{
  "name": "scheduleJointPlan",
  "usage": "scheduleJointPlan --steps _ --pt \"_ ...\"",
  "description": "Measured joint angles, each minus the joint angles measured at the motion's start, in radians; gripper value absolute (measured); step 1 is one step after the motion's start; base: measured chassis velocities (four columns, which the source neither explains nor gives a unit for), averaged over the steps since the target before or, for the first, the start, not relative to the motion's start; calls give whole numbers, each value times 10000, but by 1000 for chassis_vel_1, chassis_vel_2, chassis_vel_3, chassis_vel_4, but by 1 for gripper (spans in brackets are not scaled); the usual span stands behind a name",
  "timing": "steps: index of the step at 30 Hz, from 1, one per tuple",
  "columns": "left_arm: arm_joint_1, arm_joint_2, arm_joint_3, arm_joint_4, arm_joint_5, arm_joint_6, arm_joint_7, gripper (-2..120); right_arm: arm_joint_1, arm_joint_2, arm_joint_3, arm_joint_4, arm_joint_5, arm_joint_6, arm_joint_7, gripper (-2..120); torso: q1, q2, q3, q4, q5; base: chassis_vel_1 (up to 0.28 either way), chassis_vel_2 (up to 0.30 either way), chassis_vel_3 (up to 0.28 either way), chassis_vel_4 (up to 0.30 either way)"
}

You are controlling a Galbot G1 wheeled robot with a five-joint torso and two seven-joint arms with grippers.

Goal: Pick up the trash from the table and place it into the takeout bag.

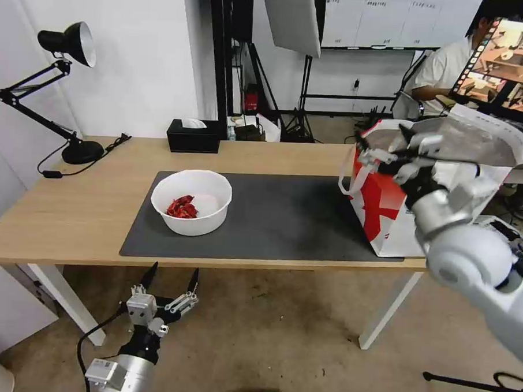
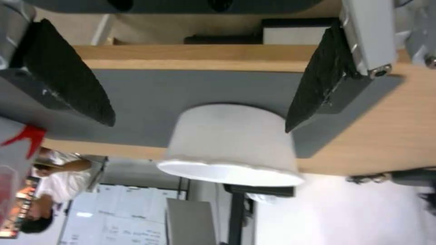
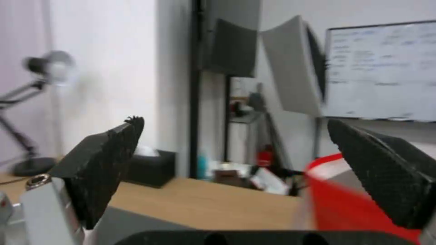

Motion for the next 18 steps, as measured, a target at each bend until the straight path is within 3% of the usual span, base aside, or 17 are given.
scheduleJointPlan --steps 4,10,18 --pt "92 -89 -166 -64 5 -44 6 100 -1033 342 255 131 -223 716 -804 100 0 0 0 -4 -4 0 0 0 0" --pt "105 -104 -161 3 5 -73 20 100 -3810 983 1471 225 -854 1505 -2148 100 0 0 -1 -8 -4 0 0 0 0" --pt "116 -63 -152 59 2 -100 24 100 -6089 2084 2224 192 -2232 2029 -2374 100 0 0 -1 -8 -4 0 0 0 0"
